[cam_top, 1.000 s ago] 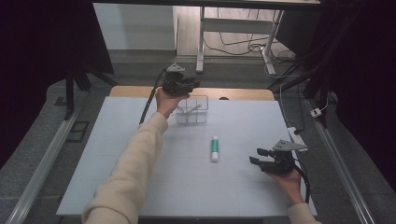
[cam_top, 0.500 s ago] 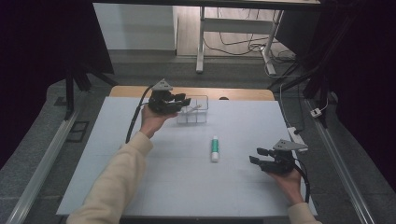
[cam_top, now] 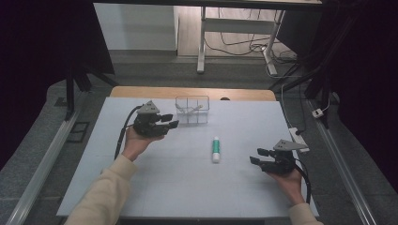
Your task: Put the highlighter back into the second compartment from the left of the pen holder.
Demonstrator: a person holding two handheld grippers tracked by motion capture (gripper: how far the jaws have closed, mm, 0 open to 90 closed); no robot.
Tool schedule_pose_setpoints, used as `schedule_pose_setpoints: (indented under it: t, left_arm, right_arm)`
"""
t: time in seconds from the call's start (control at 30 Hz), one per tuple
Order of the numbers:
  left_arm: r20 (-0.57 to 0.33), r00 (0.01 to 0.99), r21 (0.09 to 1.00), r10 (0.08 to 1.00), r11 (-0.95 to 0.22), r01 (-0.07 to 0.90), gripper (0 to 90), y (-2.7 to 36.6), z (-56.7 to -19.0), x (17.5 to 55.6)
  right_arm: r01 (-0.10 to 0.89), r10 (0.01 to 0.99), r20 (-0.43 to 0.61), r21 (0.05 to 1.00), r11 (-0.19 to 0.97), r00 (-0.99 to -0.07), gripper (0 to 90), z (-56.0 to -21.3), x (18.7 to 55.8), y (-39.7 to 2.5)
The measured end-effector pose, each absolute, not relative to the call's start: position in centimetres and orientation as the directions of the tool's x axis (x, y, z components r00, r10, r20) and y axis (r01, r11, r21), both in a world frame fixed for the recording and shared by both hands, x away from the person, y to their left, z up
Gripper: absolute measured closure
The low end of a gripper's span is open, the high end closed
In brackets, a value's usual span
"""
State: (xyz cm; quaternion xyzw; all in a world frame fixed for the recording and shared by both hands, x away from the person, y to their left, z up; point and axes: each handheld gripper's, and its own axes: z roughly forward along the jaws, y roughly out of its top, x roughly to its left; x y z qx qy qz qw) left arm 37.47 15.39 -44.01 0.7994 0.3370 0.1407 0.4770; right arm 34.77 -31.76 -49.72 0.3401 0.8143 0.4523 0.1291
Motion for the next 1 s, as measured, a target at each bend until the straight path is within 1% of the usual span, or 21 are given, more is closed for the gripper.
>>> schedule_pose_setpoints:
  t: [0.23,0.4,0.57,0.8,1.0]
  left_arm:
    - [-0.111,0.724,0.848,0.681,-0.315,0.427,54.9,16.5,-45.2,34.9]
    - [-0.088,0.713,0.832,0.696,-0.342,0.437,52.2,17.5,-45.9,32.8]
    - [-0.107,0.701,0.824,0.705,-0.331,0.459,50.8,18.6,-46.8,31.0]
    - [-0.128,0.682,0.817,0.72,-0.313,0.484,49.6,20.0,-47.7,29.2]
    - [-0.127,0.669,0.801,0.732,-0.321,0.504,46.2,20.7,-48.1,27.9]
  right_arm:
    - [0.438,0.671,0.096,0.823,0.363,-0.735,43.8,-49.6,34.7,-31.7]
    - [0.438,0.669,0.098,0.823,0.362,-0.737,43.8,-49.6,34.7,-31.7]
    - [0.437,0.67,0.094,0.822,0.366,-0.736,43.9,-49.6,34.7,-31.6]
    - [0.439,0.676,0.093,0.822,0.362,-0.731,43.3,-49.5,34.7,-31.6]
    - [0.447,0.68,0.098,0.82,0.358,-0.726,41.6,-49.3,34.8,-31.6]
